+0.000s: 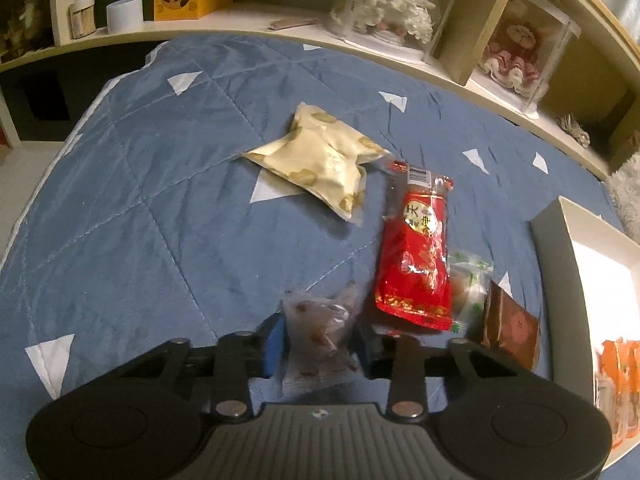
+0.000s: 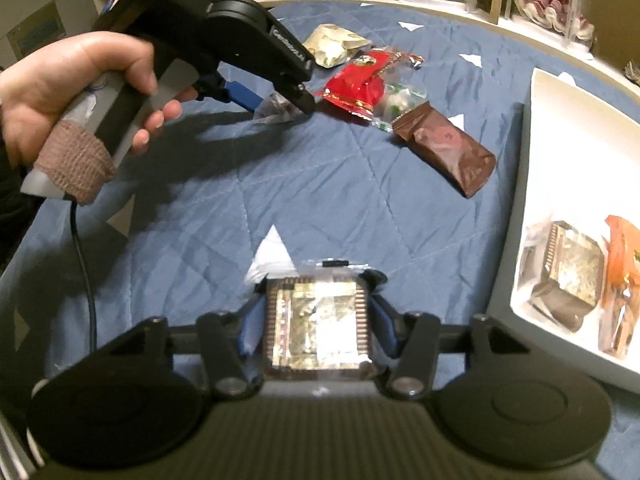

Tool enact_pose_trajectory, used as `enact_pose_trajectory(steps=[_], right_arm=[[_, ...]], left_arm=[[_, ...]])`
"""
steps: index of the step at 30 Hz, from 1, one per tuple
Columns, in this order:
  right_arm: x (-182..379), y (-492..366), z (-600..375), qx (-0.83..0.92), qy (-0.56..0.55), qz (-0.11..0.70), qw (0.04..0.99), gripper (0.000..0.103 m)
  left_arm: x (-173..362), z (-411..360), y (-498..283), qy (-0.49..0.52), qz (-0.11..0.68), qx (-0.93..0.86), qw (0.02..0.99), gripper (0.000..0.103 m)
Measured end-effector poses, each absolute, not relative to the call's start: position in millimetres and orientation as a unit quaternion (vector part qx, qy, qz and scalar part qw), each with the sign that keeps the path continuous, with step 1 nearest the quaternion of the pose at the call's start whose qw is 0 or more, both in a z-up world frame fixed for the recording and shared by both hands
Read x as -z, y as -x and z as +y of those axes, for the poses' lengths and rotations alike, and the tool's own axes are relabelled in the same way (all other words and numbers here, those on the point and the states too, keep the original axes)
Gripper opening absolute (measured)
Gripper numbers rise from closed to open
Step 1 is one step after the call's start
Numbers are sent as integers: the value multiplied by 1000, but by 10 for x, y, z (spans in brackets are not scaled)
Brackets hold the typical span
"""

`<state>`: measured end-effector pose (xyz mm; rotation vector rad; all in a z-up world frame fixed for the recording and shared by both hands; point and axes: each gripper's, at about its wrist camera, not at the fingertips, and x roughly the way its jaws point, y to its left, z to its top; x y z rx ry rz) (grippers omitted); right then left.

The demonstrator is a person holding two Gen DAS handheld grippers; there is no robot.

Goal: Organize snacks
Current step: 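Grasp the silver-wrapped square cake with the right tool while the left grasps the clear-wrapped brown candy, then carry the silver cake and clear candy in both tools over the white tray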

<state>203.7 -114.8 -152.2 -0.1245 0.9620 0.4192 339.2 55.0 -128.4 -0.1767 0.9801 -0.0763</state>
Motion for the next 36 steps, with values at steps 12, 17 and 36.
enact_pose_trajectory(steps=[12,17,36], right_arm=[[1548,-2060,-1210,-206,48,455,865,58],[1468,-2053,-1296,-203,27,448,870,58],[770,-2042,-1896,-133,-35,349,927,58]], left_arm=[[1208,432,-3155,69,469,54,879,31],[1019,399,-3007,79,452,57,887,31],[298,134,-2520,97,361,118,920,31]])
